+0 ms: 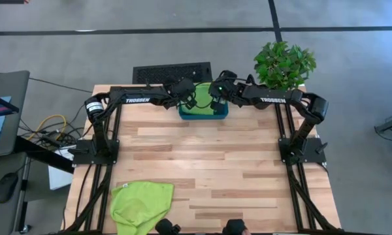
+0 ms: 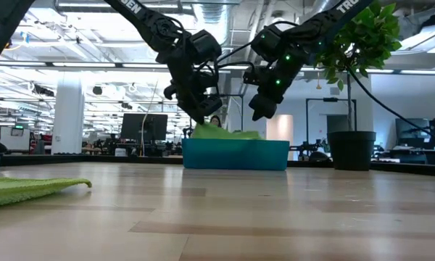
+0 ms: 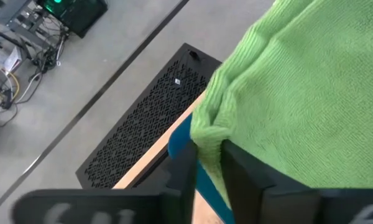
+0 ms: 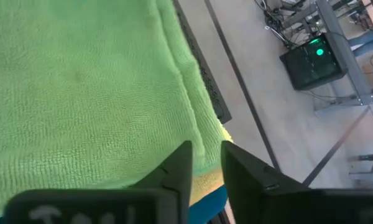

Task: Fold microfiber towels
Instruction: Put the folded green microfiber cloth into the blue bin, then fold the light green microfiber cloth

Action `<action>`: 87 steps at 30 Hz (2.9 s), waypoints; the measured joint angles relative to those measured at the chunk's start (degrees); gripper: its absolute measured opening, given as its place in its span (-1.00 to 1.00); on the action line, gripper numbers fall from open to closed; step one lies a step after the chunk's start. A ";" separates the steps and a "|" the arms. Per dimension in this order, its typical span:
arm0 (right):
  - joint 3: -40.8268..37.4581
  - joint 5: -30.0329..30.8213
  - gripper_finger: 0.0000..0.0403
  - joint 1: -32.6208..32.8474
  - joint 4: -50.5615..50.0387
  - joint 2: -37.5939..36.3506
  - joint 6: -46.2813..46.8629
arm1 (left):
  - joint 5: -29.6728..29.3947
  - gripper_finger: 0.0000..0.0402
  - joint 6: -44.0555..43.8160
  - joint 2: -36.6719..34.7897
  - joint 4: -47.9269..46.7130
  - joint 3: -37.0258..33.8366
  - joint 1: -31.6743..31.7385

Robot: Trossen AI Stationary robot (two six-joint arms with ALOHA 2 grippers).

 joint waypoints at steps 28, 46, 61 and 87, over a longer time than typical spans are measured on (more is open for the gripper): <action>4.74 4.60 0.19 16.63 -21.11 -15.78 13.82 | -0.99 -0.11 -6.45 -16.25 -28.99 -3.76 -17.19; 4.73 4.79 0.19 44.51 -24.33 -19.80 21.89 | 28.10 -0.11 -38.95 -22.60 -35.09 -15.70 -50.72; 4.74 -7.45 0.19 52.33 -23.78 -19.91 25.79 | 31.19 -0.11 -43.49 -22.53 -14.32 -28.78 -64.88; 4.74 -8.11 0.19 53.08 -22.47 -19.89 28.59 | 32.52 -0.11 -30.86 -22.53 -0.41 -40.41 -55.27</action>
